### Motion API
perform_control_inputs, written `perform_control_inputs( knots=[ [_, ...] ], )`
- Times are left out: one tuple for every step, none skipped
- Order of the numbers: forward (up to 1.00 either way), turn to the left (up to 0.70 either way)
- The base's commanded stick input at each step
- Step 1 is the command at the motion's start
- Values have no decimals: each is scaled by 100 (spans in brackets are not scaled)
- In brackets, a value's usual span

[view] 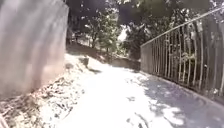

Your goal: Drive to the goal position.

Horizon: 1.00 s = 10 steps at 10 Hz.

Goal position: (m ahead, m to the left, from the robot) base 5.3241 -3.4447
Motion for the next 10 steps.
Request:
perform_control_inputs(
  knots=[
    [50,0],
    [50,0],
    [50,0],
    [50,0],
    [50,0],
    [50,0],
    [50,-50],
    [50,-50],
    [50,-44],
    [50,-11]
  ],
)
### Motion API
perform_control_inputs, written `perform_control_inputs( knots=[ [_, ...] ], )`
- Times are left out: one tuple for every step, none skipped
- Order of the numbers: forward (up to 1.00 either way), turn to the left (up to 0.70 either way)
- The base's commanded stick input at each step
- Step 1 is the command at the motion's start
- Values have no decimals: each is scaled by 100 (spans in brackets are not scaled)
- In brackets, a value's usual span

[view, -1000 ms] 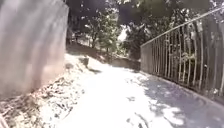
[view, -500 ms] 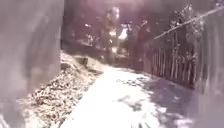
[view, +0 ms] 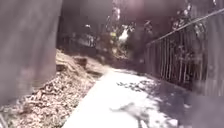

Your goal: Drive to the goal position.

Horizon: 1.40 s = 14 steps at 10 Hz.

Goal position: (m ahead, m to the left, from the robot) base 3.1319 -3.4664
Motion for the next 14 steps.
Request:
perform_control_inputs(
  knots=[
    [50,0],
    [50,0],
    [50,0],
    [50,-16],
    [50,-44],
    [50,-50],
    [50,-38],
    [50,-9],
    [50,0],
    [50,0],
    [50,0],
    [50,0],
    [50,0],
    [50,0]
  ],
)
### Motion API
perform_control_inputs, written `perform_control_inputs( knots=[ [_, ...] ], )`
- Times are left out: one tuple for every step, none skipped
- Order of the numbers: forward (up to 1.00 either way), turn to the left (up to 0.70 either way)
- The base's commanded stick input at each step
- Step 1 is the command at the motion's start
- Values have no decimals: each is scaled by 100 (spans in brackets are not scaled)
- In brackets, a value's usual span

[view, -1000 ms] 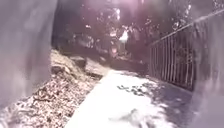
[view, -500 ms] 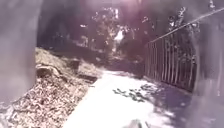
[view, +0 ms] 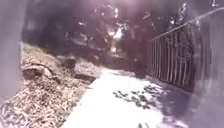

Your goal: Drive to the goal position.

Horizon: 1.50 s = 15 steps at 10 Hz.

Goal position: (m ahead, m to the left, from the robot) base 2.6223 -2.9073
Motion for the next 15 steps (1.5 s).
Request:
perform_control_inputs(
  knots=[
    [50,0],
    [50,0],
    [50,0],
    [50,-11],
    [50,-50],
    [50,-50],
    [50,-50],
    [50,-50],
    [50,-21],
    [50,-7],
    [50,-3],
    [50,0],
    [50,0],
    [50,0],
    [19,0]
  ],
)
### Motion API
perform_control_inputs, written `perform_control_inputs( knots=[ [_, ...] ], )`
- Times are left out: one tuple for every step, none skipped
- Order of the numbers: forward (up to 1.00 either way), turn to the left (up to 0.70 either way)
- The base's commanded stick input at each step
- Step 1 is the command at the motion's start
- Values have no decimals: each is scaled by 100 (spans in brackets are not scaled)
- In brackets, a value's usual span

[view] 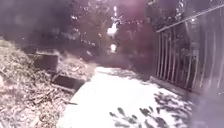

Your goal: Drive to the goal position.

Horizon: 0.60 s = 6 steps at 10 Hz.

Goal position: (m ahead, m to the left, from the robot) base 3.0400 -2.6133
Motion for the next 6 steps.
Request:
perform_control_inputs(
  knots=[
    [0,0],
    [0,0],
    [0,0],
    [0,0],
    [0,0],
    [0,0]
  ],
)
